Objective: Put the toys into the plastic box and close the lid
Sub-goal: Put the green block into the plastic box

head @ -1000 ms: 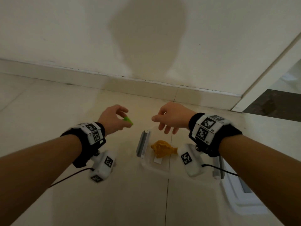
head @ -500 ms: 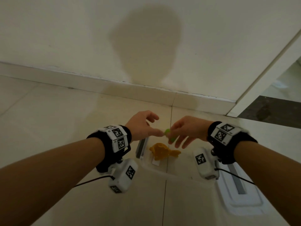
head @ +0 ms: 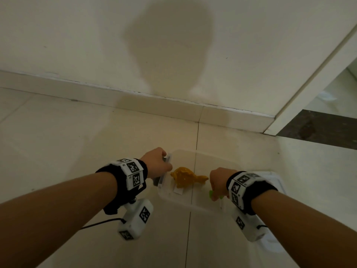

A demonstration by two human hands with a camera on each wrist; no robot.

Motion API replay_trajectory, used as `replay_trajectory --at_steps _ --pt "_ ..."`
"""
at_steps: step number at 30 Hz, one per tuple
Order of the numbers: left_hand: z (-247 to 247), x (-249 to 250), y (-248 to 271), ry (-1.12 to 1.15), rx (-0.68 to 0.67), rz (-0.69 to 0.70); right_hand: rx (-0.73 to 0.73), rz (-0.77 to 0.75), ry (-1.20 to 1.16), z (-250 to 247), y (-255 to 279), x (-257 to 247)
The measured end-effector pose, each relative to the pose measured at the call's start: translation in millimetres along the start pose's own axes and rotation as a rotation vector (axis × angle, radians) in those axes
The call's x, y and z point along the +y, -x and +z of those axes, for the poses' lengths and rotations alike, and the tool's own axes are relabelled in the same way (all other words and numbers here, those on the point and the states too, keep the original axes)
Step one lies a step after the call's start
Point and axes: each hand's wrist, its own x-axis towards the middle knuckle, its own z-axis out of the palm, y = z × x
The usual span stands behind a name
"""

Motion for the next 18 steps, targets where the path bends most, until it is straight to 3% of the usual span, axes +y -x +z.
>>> replay_trajectory --at_steps 8,12,15,18 --pt "-6 -5 2 0.129 -0.069 -0.024 0.132 0.057 0.061 -2 -15 -6" --pt "-17 -17 3 0.19 -0.015 -0.044 0.081 0.078 0.09 -14 -9 -5" --pt "-31 -37 -3 0.059 0.067 -0.108 0.033 0.066 0.036 -30 6 -3" --pt "-40 -54 -3 -0.173 0.003 -0.302 -0.037 0.053 -0.052 -51 21 -9"
